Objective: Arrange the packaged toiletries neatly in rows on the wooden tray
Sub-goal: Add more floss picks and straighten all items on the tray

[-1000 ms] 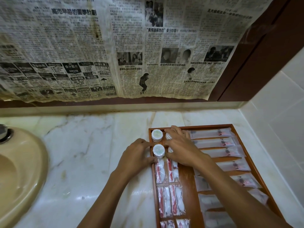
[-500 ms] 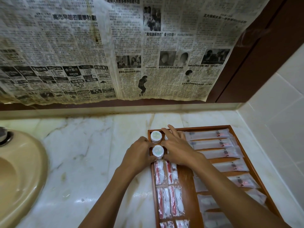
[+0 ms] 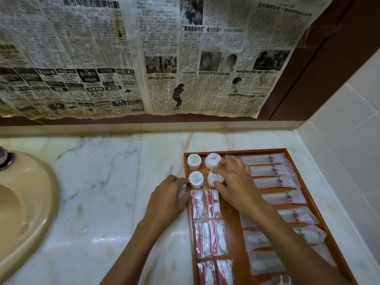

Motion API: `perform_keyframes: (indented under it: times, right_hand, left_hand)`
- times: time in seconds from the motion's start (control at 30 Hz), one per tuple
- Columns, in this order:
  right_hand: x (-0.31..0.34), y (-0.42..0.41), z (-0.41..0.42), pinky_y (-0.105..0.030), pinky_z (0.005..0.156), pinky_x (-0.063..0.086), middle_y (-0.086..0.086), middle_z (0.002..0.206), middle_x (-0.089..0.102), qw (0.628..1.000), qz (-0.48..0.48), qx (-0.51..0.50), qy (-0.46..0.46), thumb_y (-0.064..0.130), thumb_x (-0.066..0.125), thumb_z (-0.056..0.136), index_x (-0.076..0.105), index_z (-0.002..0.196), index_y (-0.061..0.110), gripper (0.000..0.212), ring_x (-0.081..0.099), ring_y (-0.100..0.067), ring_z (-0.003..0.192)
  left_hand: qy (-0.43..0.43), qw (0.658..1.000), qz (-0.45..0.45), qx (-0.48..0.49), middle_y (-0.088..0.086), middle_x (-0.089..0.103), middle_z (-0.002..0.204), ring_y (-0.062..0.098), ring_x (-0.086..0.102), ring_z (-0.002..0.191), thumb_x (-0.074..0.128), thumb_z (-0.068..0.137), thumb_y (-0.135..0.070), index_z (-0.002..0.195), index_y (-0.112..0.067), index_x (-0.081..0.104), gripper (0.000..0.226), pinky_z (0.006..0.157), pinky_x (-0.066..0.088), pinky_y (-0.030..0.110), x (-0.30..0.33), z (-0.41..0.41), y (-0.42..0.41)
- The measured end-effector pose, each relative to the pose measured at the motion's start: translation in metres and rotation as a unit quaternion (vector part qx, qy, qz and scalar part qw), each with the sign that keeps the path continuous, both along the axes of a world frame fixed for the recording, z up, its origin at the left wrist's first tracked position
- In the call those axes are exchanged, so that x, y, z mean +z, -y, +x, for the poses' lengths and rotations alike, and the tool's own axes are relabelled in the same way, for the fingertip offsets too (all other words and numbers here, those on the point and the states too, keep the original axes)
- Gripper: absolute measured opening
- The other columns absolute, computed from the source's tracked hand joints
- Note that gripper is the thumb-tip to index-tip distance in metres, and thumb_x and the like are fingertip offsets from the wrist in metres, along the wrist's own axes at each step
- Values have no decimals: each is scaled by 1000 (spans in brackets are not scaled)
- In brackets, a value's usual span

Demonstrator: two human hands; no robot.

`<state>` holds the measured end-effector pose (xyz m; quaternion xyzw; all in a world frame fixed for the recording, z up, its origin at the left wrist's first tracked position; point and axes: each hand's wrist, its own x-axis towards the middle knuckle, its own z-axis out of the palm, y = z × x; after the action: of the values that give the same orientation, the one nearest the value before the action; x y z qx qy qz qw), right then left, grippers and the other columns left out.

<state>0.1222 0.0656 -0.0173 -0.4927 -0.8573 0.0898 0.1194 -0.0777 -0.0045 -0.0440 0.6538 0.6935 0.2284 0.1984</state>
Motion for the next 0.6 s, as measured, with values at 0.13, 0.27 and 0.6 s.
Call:
perform_keyframes:
  times: [0.13, 0.27, 0.6]
  right_hand:
    - [-12, 39, 13, -35, 81, 37, 5, 100, 58, 998, 16, 33, 42, 27, 68, 87, 73, 99, 24, 13, 47, -18, 97]
    - [-23, 50, 15, -34, 85, 25, 5, 108, 54, 995, -37, 47, 79, 34, 59, 91, 71, 106, 30, 20, 38, -15, 104]
    - [-26, 52, 11, -38, 86, 23, 2, 109, 56, 995, -22, 28, 89, 35, 56, 90, 71, 105, 29, 22, 35, -16, 105]
  left_hand:
    - [-4, 1000, -4, 2, -10, 59, 101, 6, 53, 80, 54, 90, -53, 116, -36, 65, 33, 59, 35, 14, -6, 16, 26]
    - [-56, 998, -32, -6, -6, 58, 108, 10, 54, 95, 57, 87, -55, 121, -35, 62, 40, 59, 29, 19, -4, 31, 33]
    - [-112, 992, -62, 9, -2, 57, 96, 14, 54, 87, 58, 87, -47, 104, -30, 68, 27, 52, 23, 22, 5, 41, 29]
